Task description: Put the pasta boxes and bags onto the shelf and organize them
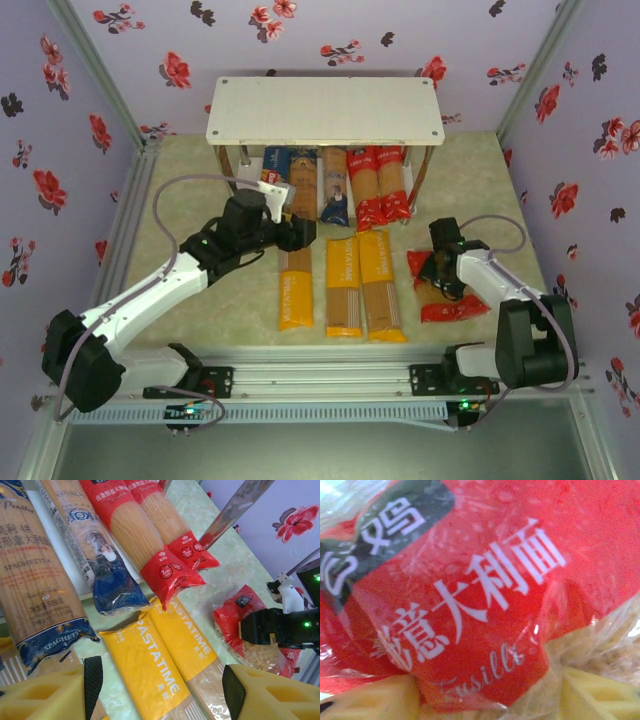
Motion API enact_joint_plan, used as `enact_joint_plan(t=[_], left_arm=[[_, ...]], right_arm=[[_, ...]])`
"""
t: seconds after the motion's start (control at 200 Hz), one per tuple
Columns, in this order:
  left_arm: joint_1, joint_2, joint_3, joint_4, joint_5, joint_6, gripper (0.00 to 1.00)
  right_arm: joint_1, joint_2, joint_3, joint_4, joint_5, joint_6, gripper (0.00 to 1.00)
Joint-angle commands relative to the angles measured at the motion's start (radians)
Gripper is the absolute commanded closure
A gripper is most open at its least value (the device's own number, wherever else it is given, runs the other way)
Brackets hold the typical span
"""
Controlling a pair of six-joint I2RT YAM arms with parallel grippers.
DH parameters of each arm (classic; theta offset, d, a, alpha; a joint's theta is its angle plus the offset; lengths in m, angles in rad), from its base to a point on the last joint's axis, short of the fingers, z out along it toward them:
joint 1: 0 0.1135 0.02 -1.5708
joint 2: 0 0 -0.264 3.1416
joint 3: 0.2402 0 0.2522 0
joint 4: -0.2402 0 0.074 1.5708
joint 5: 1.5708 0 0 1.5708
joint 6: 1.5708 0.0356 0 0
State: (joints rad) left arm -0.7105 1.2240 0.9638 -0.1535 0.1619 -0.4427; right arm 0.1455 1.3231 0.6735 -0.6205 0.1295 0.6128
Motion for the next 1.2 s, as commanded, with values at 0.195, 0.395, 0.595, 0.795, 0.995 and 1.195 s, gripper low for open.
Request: enact_joint_plan(t=[0.195,0.395,0.595,0.795,0.995,1.195], left_arm=[[0.021,-0.021,-0.008,-0.013,0.017,0.008,0.34],[0.029,-0.018,-0.01,-0.032,0.016,0.01,0.36],[0.038,-0.029,-0.01,-0.1,0.004,0.03,0.37],[0.039,-0.067,-0.028,-0.181,-0.024,0.036,0.37],[0.04,-0.129,-0.015,-0.305,-0.064,0.054,0.37],[0.046,-0.206,-0.012,-0.396,-0.092,0.052,0.36]], right_arm=[[-0.007,-0.067,-0.045,-0.037,-0.116,0.003,1.0],[-0.006,-0.234,-0.021,-0.141,-0.075,-0.014,1.0],[0.009,-0.407,0.055,-0.259,-0.106,-0.009,1.0],[0.144,-0.531,0.173,-0.402,-0.065,0.065,1.0],[0.418,-0.588,0.203,-0.338,-0.056,0.3,1.0],[0.699,-0.477,0.21,-0.161,0.038,0.433,1.0]])
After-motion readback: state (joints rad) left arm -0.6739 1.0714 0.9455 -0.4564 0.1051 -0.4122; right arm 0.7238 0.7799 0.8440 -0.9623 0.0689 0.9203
